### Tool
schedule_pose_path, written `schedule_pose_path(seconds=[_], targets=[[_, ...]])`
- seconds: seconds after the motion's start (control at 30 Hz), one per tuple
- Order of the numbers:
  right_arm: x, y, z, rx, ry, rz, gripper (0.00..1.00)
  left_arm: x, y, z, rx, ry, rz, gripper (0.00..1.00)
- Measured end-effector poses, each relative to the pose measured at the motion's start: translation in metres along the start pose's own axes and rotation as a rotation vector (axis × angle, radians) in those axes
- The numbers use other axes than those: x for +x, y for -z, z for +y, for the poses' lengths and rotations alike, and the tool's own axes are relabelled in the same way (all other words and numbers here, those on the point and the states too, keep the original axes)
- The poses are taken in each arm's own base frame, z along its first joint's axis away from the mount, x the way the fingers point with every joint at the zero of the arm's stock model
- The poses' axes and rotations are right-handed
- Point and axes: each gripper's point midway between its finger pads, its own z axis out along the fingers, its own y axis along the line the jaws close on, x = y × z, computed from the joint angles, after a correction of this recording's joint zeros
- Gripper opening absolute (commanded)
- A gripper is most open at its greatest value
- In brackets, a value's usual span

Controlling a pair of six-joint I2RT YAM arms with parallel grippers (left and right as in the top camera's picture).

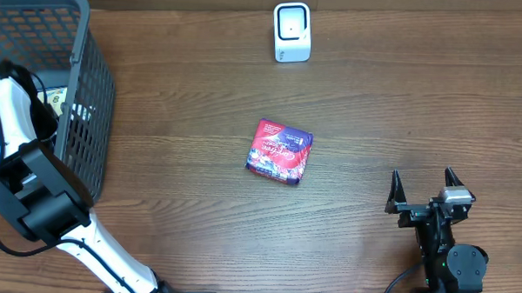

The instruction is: Scan the item barcode

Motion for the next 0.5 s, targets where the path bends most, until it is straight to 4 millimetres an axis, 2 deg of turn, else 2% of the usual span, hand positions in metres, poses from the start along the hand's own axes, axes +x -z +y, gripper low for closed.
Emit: schedule_pose_path(seconds=[0.2,0.33,0.5], targets=[[0.000,0.000,0.000,0.000,0.000,0.000,1.00,-0.008,-0.020,0.007,-0.058,-0.015,-0.028,0.91],[0.000,0.000,0.000,0.000,0.001,-0.001,1.00,-0.015,-0.021,0.009,-0.072,-0.020,-0.055,0.89],[0.000,0.000,0.000,-0.001,0.000,0.000,1.00,-0.013,-0.020,0.010,-0.076,-0.021,-0.046,0.89]])
